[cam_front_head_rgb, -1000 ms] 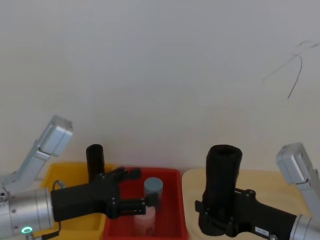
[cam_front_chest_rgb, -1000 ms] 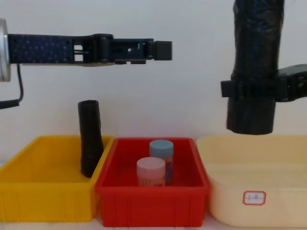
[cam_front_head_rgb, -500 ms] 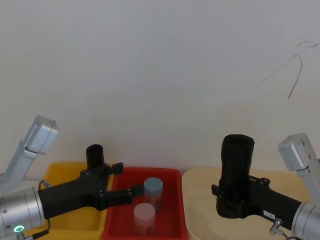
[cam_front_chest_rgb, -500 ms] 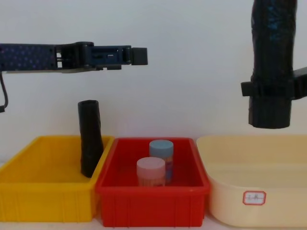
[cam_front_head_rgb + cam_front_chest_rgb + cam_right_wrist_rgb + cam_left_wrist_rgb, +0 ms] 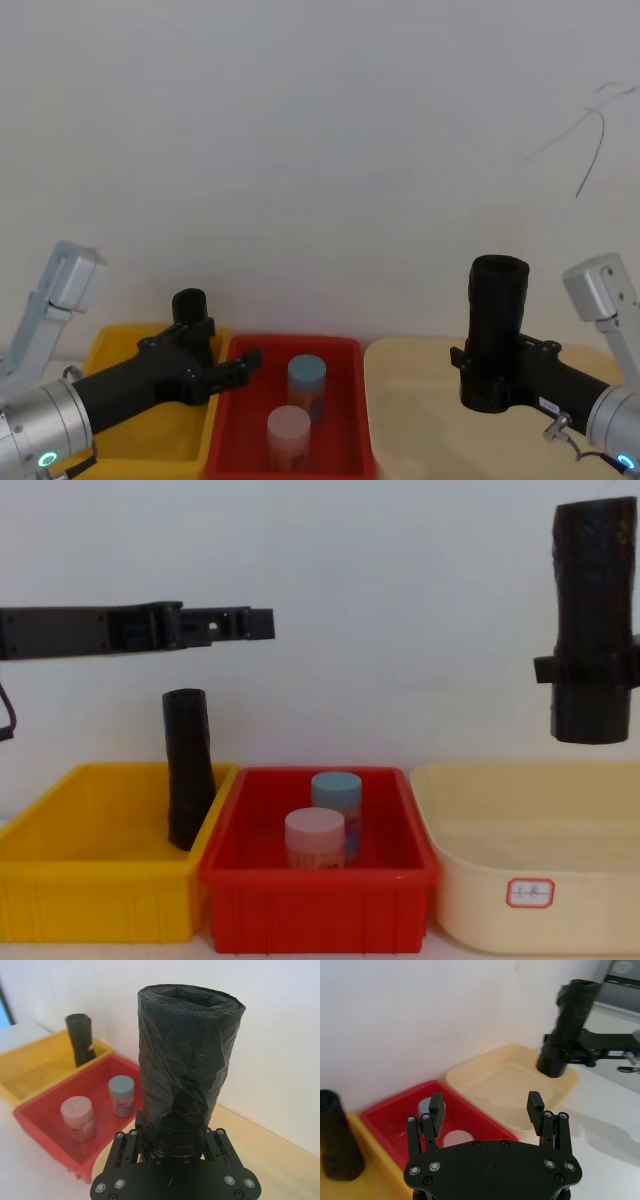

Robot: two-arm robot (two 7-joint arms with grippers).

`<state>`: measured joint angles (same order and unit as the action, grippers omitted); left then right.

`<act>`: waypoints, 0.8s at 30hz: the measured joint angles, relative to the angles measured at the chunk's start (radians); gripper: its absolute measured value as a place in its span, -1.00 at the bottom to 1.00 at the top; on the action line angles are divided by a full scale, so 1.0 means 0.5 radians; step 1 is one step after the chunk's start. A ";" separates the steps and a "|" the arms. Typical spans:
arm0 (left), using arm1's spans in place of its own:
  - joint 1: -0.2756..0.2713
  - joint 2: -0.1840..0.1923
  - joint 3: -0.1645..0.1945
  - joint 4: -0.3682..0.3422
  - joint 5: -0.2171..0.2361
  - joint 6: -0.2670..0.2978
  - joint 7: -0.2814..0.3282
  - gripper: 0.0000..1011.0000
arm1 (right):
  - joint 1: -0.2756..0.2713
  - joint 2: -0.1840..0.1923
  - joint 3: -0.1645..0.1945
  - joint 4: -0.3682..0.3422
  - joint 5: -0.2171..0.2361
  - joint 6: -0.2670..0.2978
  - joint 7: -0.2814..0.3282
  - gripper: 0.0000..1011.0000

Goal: Pick up the garbage bag with the one hand and transfer it to the other hand.

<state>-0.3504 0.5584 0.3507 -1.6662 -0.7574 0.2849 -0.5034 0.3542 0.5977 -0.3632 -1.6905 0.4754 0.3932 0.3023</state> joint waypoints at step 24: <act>0.038 -0.267 -0.019 0.230 0.244 -0.159 0.666 0.98 | 0.082 -0.074 -0.004 0.222 -0.048 -0.024 0.002 0.61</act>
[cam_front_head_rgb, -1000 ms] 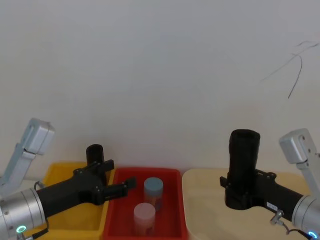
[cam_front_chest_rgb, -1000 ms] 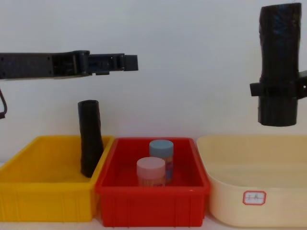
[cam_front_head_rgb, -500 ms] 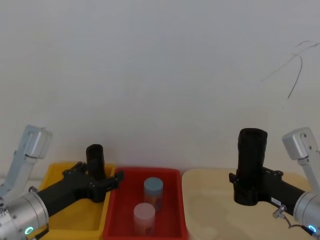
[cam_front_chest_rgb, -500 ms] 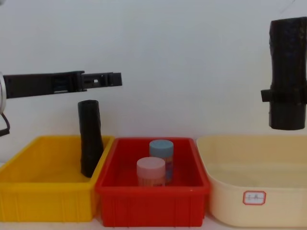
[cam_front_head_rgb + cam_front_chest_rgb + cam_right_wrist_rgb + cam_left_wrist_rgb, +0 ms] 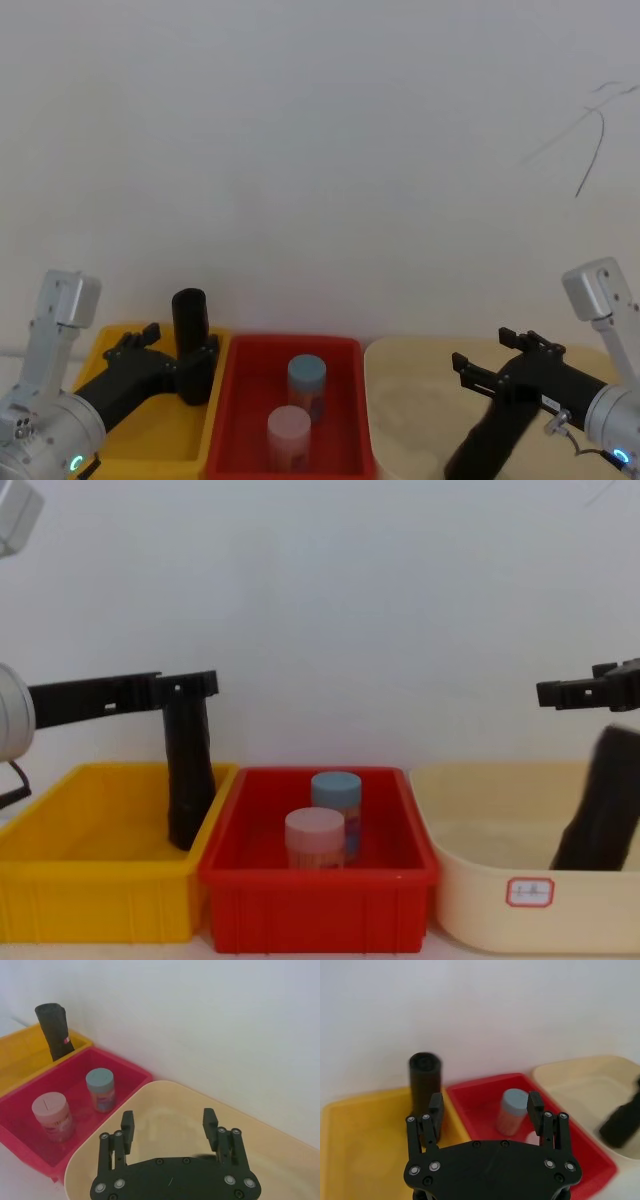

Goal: Pick up the garbage bag with the one hand and transfer it to the other hand.

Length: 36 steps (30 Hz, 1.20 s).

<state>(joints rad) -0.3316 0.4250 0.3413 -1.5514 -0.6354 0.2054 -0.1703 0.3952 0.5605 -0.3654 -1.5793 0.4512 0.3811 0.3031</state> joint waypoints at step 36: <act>-0.046 -0.231 -0.027 0.286 0.179 -0.126 0.397 0.98 | 0.121 -0.016 -0.139 0.061 -0.096 0.085 0.138 0.98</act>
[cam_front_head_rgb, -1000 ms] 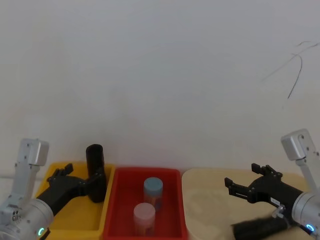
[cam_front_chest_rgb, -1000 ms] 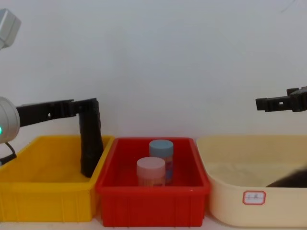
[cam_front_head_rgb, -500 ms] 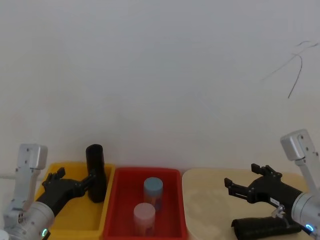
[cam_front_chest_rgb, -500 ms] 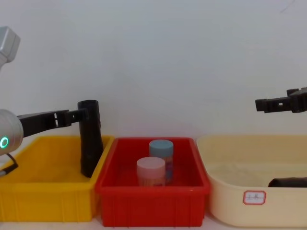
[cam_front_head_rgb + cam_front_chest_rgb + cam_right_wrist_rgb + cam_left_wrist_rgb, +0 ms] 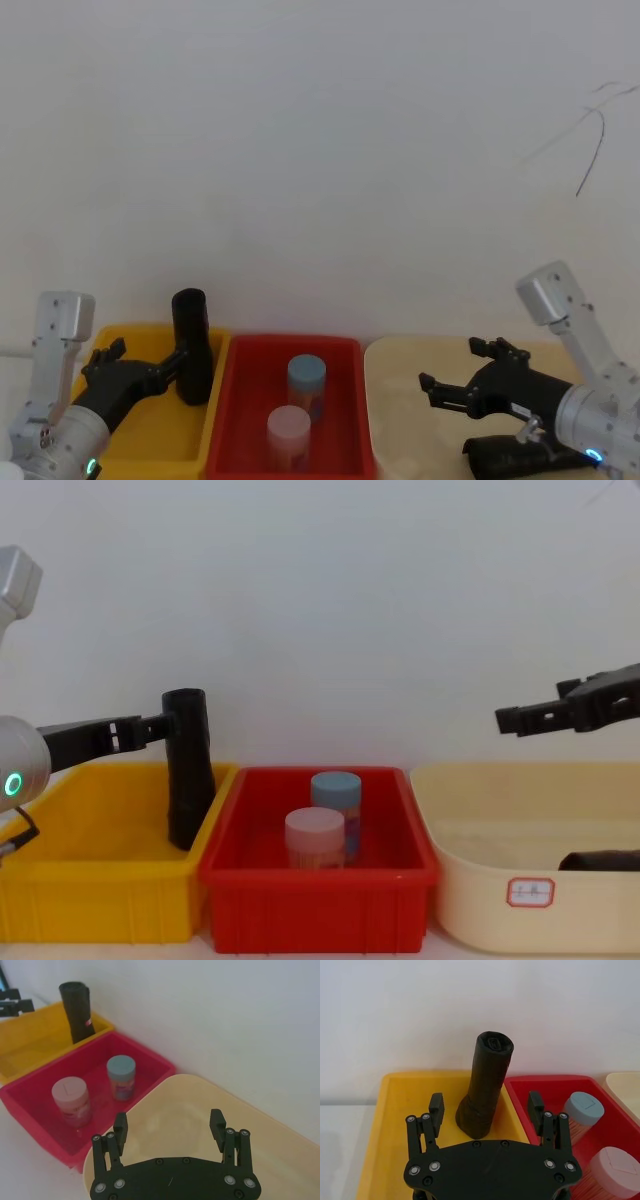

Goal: Pick up the garbage bag with the one hand and transfer it to the other hand.

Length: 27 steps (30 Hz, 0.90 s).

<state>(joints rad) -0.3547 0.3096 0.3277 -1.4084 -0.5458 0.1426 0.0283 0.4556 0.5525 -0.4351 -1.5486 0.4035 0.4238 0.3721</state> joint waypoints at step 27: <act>-0.003 -0.012 -0.001 0.015 0.009 -0.007 0.020 0.98 | 0.268 -0.203 -0.229 0.294 -0.126 0.161 0.176 0.98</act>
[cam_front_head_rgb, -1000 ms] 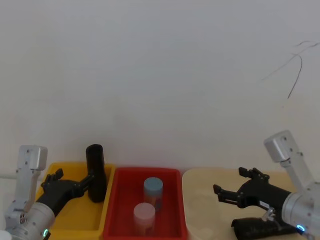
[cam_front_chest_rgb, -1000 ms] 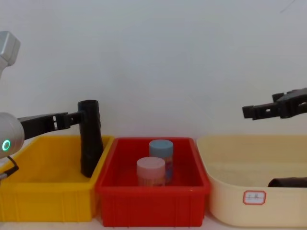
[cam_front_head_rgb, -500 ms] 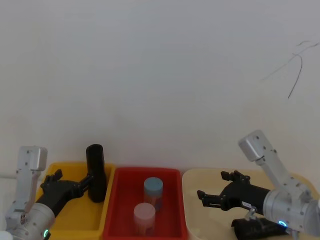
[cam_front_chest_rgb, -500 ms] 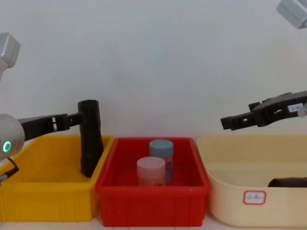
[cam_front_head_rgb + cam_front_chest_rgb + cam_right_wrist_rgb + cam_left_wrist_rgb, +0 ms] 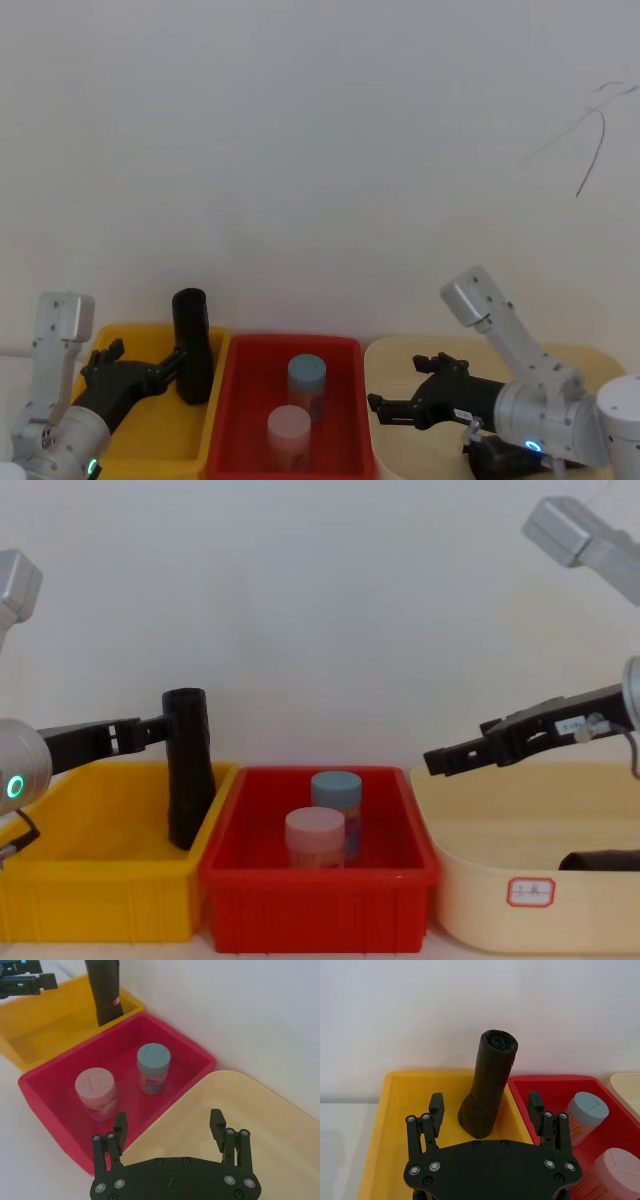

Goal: Pick up the garbage bag with the one hand and transfer it to the other hand.

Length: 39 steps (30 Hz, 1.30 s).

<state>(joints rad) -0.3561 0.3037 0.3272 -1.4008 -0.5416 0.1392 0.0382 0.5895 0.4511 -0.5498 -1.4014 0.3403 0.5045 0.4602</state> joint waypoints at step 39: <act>0.000 -0.001 0.000 0.001 0.001 0.000 0.002 0.98 | 0.288 -0.196 -0.300 0.365 -0.116 -0.151 0.343 0.98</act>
<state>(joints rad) -0.3560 0.3031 0.3272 -1.4002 -0.5410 0.1393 0.0392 0.7338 0.3530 -0.7000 -1.2188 0.2823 0.4292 0.6319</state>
